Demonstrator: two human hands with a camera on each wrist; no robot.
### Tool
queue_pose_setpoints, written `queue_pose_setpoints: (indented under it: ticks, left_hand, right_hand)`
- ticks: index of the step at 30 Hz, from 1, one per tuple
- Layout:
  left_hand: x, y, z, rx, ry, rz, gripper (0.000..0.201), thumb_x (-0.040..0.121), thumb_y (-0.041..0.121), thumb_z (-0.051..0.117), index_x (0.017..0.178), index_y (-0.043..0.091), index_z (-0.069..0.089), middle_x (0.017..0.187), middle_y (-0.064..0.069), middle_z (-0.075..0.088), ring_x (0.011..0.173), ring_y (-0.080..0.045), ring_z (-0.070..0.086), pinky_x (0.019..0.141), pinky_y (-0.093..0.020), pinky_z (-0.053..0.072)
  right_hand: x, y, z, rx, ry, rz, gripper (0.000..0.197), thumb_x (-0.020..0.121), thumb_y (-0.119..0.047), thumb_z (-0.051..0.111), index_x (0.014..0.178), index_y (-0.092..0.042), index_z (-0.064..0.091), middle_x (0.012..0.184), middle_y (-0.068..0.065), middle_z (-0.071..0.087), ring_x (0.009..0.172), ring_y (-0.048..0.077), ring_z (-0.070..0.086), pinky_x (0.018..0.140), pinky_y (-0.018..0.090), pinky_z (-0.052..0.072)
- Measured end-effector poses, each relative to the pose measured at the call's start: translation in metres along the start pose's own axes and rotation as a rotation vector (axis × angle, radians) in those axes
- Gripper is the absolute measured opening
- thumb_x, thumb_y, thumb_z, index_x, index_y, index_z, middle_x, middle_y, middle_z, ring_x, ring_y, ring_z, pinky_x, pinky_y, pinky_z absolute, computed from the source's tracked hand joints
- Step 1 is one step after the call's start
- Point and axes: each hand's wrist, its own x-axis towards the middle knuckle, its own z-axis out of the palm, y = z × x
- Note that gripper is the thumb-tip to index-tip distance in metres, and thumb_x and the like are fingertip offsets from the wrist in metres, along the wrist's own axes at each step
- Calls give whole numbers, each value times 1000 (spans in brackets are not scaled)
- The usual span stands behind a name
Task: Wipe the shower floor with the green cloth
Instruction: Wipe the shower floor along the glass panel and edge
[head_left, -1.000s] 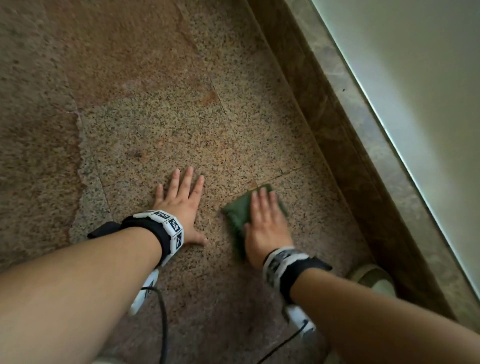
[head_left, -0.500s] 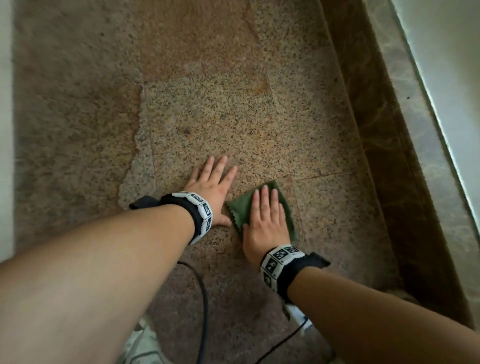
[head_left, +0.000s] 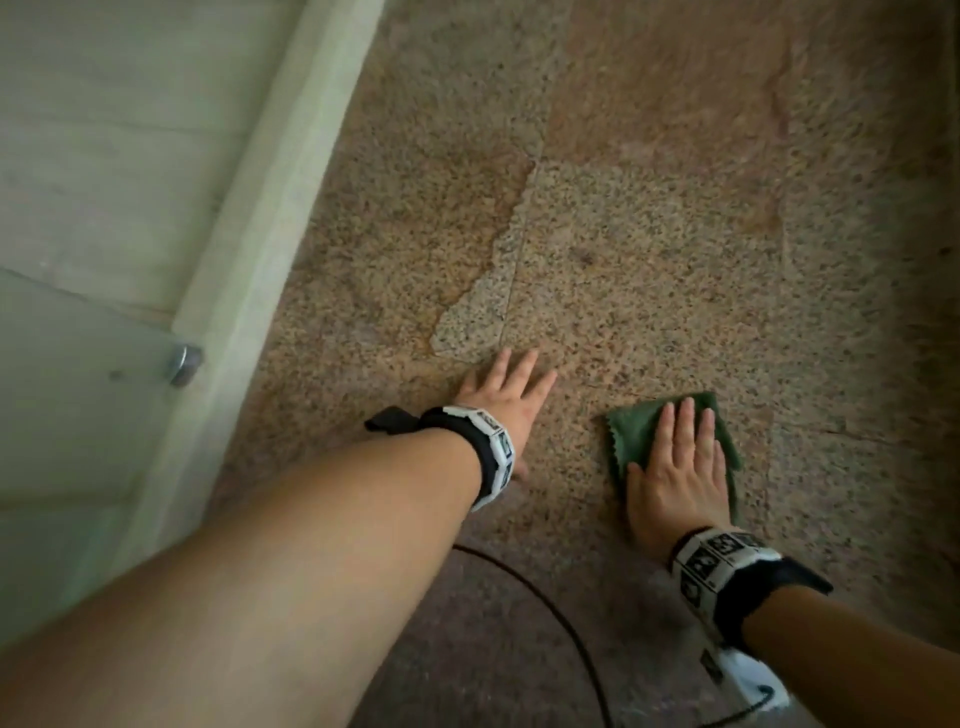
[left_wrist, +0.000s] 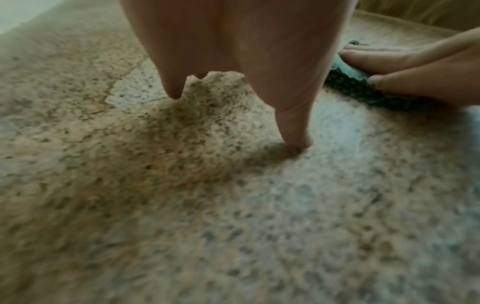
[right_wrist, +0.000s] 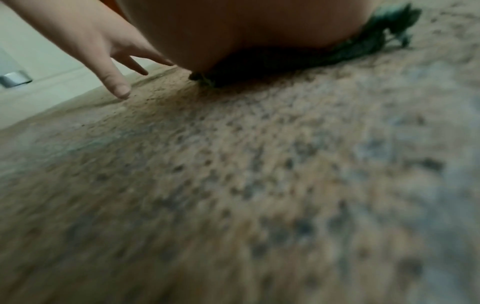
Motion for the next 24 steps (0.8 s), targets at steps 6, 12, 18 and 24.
queue_pose_setpoints:
  ticks: [6,12,18,24]
  left_hand:
    - [-9,-56,4,34,-1,79,129,75,36,85,154,30,-16,158,4,-32,147,-29,-23,118,-59,11]
    - [-13,-114,24,287,123,299,113,81,39,74,156,27,-10,161,1,-26,149,-24,-20,121,-48,15]
    - [-34,-132,27,56,203,389,103,83,35,60,156,20,-11,163,1,-19,150,-17,-16,123,-38,0]
    - [-36,-70,64,173,300,450,74,102,43,35,157,11,-4,164,-7,-14,150,-24,-15,122,-45,0]
  right_hand:
    - [-27,-84,15,-132,-124,-256,76,101,-42,25,150,-10,-23,150,8,-39,134,25,-40,112,37,-20]
    - [-25,-176,49,-131,-76,-341,77,100,-41,28,149,-13,-25,148,4,-40,134,24,-41,111,37,-23]
    - [-8,-159,36,-86,-11,-509,81,87,-53,16,155,-16,-8,160,1,-16,146,21,-21,119,35,-6]
    - [-10,-91,14,-22,114,-97,75,97,-31,46,156,-6,5,163,10,-3,150,24,-11,123,41,5]
